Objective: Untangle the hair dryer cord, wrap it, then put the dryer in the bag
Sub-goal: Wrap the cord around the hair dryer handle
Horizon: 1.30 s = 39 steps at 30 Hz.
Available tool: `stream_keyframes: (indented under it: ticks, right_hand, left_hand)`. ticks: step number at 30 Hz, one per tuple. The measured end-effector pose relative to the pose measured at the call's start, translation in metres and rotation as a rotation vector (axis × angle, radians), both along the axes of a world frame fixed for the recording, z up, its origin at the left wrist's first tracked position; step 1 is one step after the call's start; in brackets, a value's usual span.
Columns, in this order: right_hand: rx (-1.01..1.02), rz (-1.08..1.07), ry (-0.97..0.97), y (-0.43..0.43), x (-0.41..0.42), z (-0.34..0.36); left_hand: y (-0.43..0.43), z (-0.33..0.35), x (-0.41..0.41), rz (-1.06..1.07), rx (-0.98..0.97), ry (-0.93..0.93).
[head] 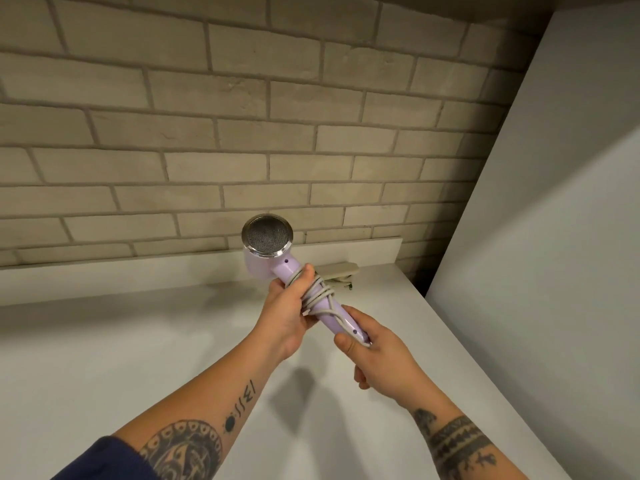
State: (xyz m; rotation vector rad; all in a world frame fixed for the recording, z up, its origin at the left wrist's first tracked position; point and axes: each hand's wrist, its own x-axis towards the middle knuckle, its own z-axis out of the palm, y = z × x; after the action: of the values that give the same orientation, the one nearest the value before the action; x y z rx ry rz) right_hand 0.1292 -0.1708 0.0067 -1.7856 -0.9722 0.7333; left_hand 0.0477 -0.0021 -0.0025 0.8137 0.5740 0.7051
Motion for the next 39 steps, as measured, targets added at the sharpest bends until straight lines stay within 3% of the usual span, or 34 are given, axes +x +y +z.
stream_keyframes:
  ticks: [3, 8, 14, 20, 29, 39]
  right_hand:
    - [0.011, -0.044, -0.004, 0.0, 0.012, -0.003]
    - [-0.122, 0.084, 0.064, 0.01, 0.003, -0.025]
    - [-0.241, 0.181, 0.394, 0.027, -0.015, -0.063]
    - [-0.231, 0.175, 0.202, 0.04, -0.023, -0.097]
    - [-0.169, 0.29, 0.21, 0.048, -0.029, -0.127]
    - [-0.187, 0.228, 0.261, 0.05, -0.035, -0.136]
  left_hand:
    - [0.004, 0.005, -0.001, -0.011, -0.032, 0.019]
    - [0.007, -0.013, -0.003, 0.075, 0.046, 0.215]
    - [0.003, -0.04, -0.023, 0.089, 0.239, 0.518]
    - [-0.002, -0.071, -0.037, 0.143, 0.285, 0.716]
    - [-0.009, -0.099, -0.051, 0.081, 0.261, 0.836]
    - [-0.008, -0.108, -0.052, -0.014, 0.273, 0.91]
